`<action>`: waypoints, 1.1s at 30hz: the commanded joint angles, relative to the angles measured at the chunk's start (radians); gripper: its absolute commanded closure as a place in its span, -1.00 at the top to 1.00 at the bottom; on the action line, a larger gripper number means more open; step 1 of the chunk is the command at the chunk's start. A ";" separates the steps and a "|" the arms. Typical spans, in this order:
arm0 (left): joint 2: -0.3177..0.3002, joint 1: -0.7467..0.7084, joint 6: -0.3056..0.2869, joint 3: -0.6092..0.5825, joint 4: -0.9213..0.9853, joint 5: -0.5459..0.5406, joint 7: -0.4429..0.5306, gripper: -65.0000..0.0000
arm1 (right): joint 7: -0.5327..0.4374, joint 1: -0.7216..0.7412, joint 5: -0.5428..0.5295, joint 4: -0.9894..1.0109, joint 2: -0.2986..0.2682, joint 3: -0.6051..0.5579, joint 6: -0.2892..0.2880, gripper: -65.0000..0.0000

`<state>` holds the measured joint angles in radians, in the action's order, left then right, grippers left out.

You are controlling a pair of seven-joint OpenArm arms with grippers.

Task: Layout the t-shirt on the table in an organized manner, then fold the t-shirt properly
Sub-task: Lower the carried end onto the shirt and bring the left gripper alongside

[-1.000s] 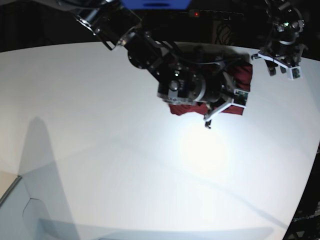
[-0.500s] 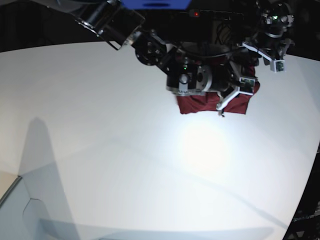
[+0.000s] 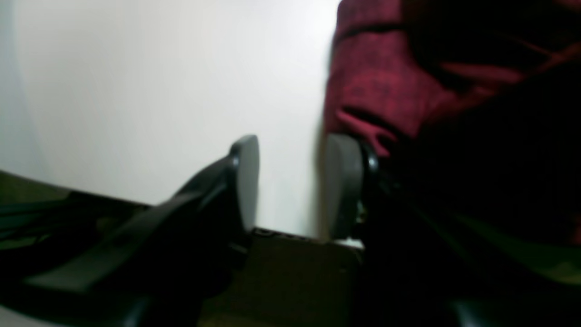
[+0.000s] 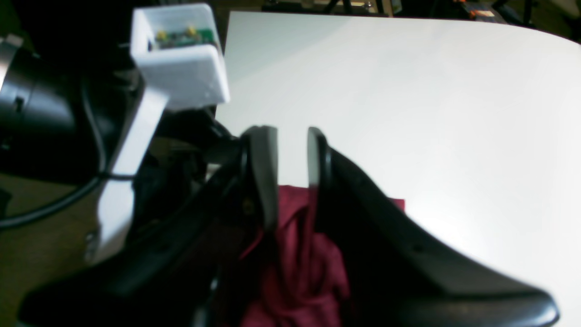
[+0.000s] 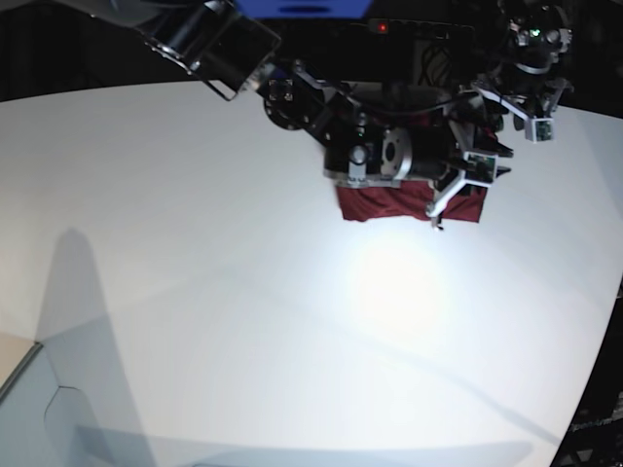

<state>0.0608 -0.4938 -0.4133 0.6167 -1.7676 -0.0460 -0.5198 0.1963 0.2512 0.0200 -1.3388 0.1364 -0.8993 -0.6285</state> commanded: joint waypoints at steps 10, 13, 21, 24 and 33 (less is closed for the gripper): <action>-0.009 -0.010 0.001 -0.022 -0.010 -0.009 0.022 -0.28 | -0.045 0.006 -0.019 -0.112 0.021 0.090 0.008 -0.59; -0.014 -0.041 0.001 -0.021 -0.024 -0.013 0.022 -0.28 | -0.044 -0.062 -0.019 -0.146 0.021 0.203 0.008 -0.53; -0.075 -0.076 0.000 0.018 -0.084 -0.021 0.022 -0.28 | -0.044 -0.197 -0.018 -0.161 0.010 0.269 0.008 -0.05; -0.077 -0.076 0.000 0.058 -0.111 -0.045 0.022 -0.28 | -0.045 -0.229 -0.018 -0.181 -0.001 0.266 0.008 -0.05; -0.175 0.068 0.000 0.116 0.038 -0.114 0.022 -0.28 | -0.045 -0.273 -0.018 -0.140 -0.001 0.266 0.006 -0.04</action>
<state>-0.1024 -0.4244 -0.4187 0.7288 -1.7176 -0.1547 -0.5167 0.1810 -0.0307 0.0208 -1.4620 0.1207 -0.6312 -0.6163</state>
